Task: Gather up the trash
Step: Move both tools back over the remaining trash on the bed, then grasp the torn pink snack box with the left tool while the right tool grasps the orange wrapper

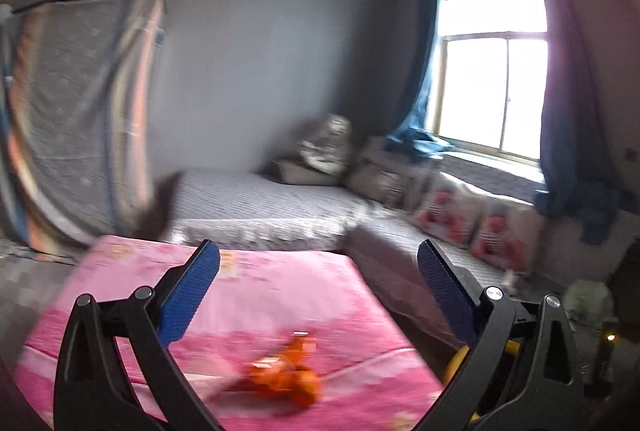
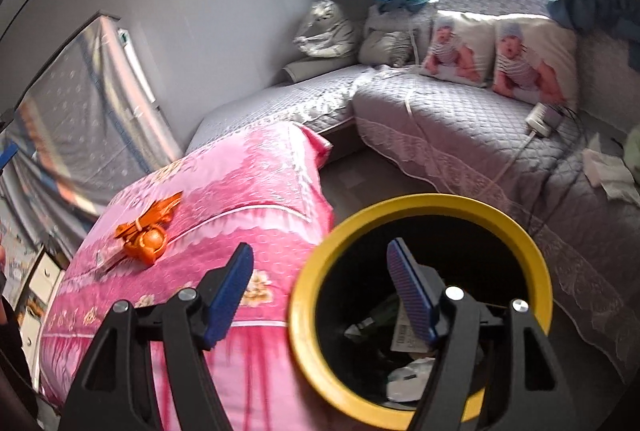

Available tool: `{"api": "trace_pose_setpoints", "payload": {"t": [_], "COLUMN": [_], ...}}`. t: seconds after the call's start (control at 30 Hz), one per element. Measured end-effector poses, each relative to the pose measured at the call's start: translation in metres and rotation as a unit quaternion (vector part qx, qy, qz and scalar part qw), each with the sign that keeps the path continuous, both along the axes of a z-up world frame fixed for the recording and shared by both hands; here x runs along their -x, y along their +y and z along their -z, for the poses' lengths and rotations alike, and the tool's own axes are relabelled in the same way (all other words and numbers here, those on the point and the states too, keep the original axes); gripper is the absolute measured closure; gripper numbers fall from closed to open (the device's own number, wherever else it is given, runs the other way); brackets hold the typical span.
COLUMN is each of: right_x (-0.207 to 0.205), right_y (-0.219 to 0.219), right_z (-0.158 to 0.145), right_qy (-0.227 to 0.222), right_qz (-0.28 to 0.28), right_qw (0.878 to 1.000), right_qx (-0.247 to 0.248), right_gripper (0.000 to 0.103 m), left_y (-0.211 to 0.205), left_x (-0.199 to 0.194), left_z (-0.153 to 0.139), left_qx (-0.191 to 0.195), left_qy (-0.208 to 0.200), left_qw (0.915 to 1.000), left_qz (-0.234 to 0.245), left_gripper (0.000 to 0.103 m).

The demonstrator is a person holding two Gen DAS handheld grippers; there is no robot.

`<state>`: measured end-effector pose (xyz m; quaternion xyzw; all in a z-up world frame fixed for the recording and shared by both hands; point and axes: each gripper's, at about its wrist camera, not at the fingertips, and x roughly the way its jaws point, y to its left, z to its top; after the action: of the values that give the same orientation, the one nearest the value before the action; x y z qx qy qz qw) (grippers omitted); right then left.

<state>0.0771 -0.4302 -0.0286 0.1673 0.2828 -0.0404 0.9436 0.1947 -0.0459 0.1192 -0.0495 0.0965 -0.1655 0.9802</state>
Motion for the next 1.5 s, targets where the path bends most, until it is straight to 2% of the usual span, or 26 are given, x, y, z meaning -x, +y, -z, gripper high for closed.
{"api": "trace_pose_setpoints", "payload": {"t": [0.2, 0.33, 0.4, 0.47, 0.53, 0.63, 0.77, 0.9, 1.13, 1.27, 1.4, 1.47, 1.5], "right_x": [-0.02, -0.036, -0.046, -0.056, -0.066, -0.082, -0.101, -0.115, -0.131, -0.136, -0.141, -0.143, -0.144], "right_y": [0.033, 0.057, 0.072, 0.084, 0.097, 0.115, 0.135, 0.144, 0.142, 0.139, 0.139, 0.142, 0.144], "right_z": [-0.009, -0.01, -0.011, -0.01, -0.01, -0.008, -0.003, 0.003, 0.014, 0.02, 0.023, 0.024, 0.023], "right_qy": [0.007, 0.016, 0.022, 0.026, 0.03, 0.039, 0.054, 0.062, 0.071, 0.075, 0.076, 0.073, 0.07], "right_qz": [-0.029, -0.05, -0.062, -0.075, -0.085, -0.101, -0.122, -0.133, -0.142, -0.148, -0.154, -0.16, -0.167], "right_qw": [0.999, 0.998, 0.997, 0.996, 0.995, 0.992, 0.988, 0.986, 0.985, 0.985, 0.984, 0.983, 0.982], "right_qx": [0.017, 0.028, 0.036, 0.042, 0.048, 0.056, 0.071, 0.077, 0.066, 0.056, 0.051, 0.052, 0.051], "right_gripper": [0.036, 0.036, 0.036, 0.036, 0.036, 0.036, 0.036, 0.036, 0.035, 0.035, 0.035, 0.035, 0.035], "left_y": [0.084, 0.119, 0.128, 0.127, 0.121, 0.109, 0.1, 0.093, 0.082, 0.083, 0.084, 0.082, 0.081], "left_x": [0.013, 0.025, 0.021, 0.009, 0.0, -0.018, -0.054, -0.091, -0.134, -0.158, -0.171, -0.175, -0.177], "left_z": [-0.004, 0.004, 0.02, 0.046, 0.071, 0.108, 0.147, 0.177, 0.212, 0.229, 0.236, 0.24, 0.241], "left_qx": [-0.009, -0.03, -0.052, -0.087, -0.128, -0.164, -0.189, -0.2, -0.199, -0.189, -0.184, -0.187, -0.189], "left_qy": [-0.029, -0.042, -0.026, 0.002, 0.014, 0.038, 0.084, 0.138, 0.199, 0.238, 0.255, 0.262, 0.266], "left_qw": [0.9976, 0.9967, 0.9975, 0.9962, 0.9911, 0.9813, 0.968, 0.9553, 0.9392, 0.9328, 0.9296, 0.9271, 0.9254], "left_qz": [-0.061, -0.064, -0.04, 0.003, 0.033, 0.093, 0.141, 0.169, 0.197, 0.193, 0.192, 0.192, 0.193], "left_gripper": [0.008, 0.008, 0.008, 0.008, 0.008, 0.008, 0.008, 0.008, 0.008, 0.009, 0.009, 0.012, 0.024]}}
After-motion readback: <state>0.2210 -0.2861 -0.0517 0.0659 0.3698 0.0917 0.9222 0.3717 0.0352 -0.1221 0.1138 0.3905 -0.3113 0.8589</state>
